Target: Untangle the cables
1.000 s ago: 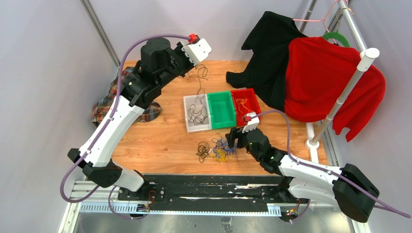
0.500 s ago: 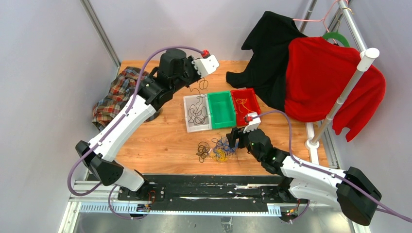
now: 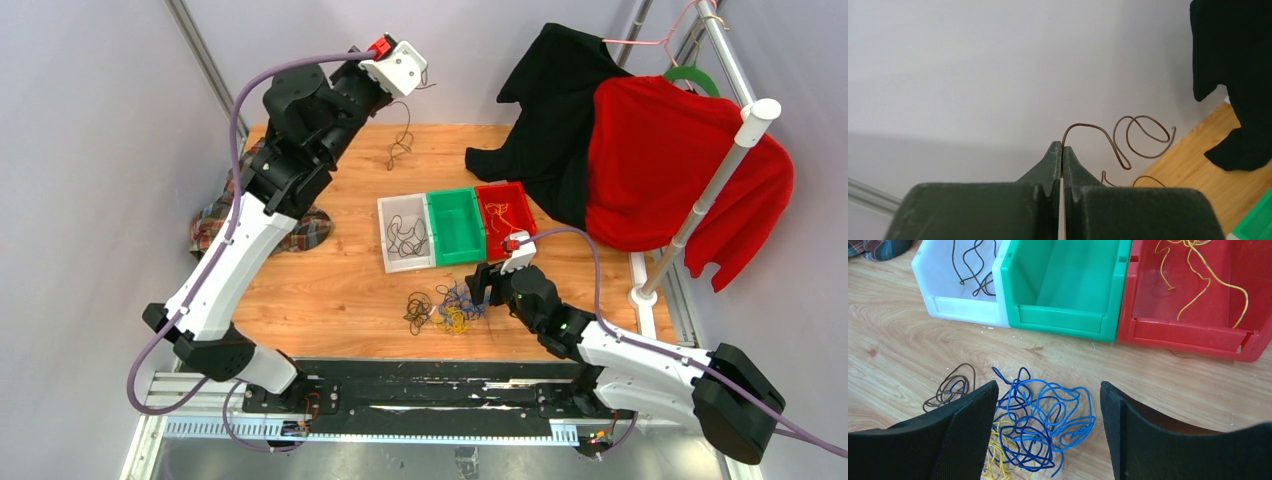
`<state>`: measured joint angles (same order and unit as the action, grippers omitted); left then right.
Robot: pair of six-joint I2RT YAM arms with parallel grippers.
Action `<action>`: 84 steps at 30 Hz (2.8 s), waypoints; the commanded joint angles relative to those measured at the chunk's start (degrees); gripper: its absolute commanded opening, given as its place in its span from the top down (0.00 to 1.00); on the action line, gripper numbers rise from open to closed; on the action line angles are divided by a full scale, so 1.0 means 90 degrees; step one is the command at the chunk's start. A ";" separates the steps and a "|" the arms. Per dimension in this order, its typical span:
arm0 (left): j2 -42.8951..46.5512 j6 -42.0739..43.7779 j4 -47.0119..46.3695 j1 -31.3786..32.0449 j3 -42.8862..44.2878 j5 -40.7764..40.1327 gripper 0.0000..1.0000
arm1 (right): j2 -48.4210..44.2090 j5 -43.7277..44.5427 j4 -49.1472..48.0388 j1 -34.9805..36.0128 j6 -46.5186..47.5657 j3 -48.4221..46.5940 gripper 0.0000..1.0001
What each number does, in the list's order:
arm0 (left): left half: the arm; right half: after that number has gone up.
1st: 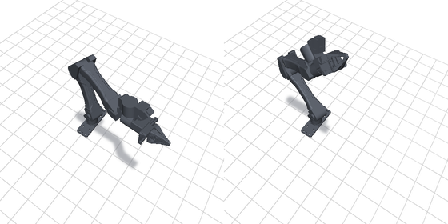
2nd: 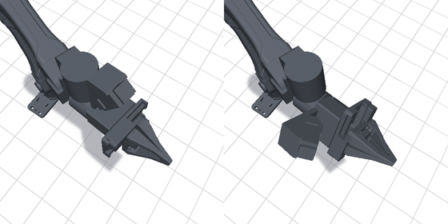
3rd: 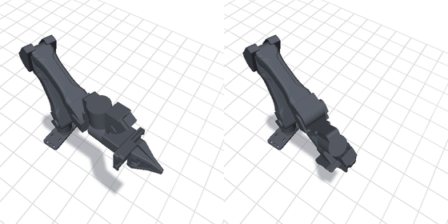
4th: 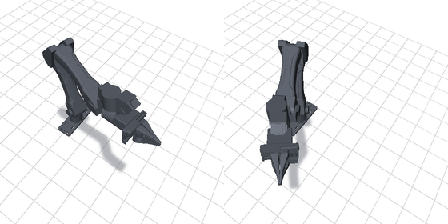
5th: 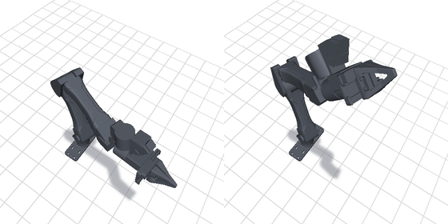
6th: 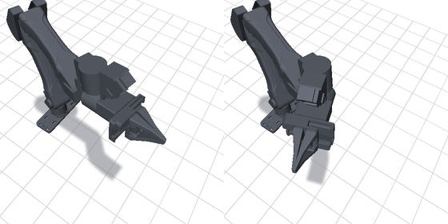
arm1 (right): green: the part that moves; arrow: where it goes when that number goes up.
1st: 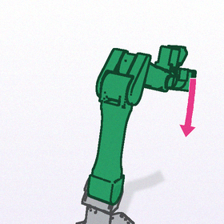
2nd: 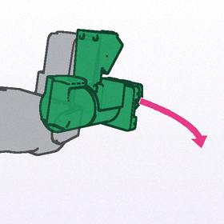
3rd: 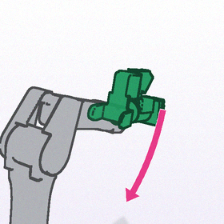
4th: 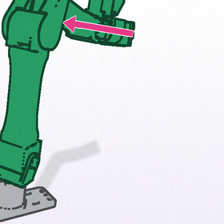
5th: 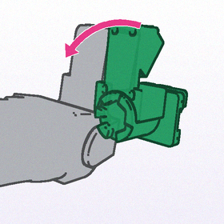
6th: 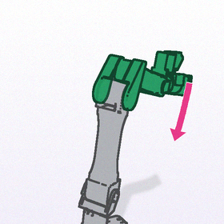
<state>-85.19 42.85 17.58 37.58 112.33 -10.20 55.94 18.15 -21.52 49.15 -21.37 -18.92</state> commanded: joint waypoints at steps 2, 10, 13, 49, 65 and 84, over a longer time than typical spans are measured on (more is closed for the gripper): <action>0.0317 0.0031 -0.0615 -0.0024 -0.0701 -0.0079 1.00 | 0.0004 -0.0025 0.0039 -0.0082 0.0011 -0.0122 0.26; 0.0684 -0.0494 0.0262 -0.0025 -0.1758 0.0135 1.00 | -0.0003 0.0018 0.0114 -0.0087 0.0063 -0.0121 0.26; 0.0752 -0.0550 0.0231 -0.0025 -0.2361 0.0134 0.99 | 0.0031 0.0012 0.0080 -0.0088 0.0050 -0.0126 0.26; -0.1581 -0.1342 0.0422 -0.0069 -0.4168 0.0146 1.00 | -0.0509 -0.0143 0.1354 -0.0087 -0.0476 -0.0319 0.26; -0.2477 -0.1796 0.0732 -0.0084 -0.2967 0.0564 0.56 | -0.1692 -0.0413 0.4506 0.0086 -0.0358 -0.1414 0.23; 0.0003 -0.1277 0.3274 0.0067 -0.4074 0.3212 0.02 | -0.1234 -0.0272 0.2953 0.0074 -0.0075 -0.0998 0.23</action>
<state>-90.87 30.24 40.51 36.91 83.94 6.44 44.45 15.46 11.05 49.28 -23.16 -29.63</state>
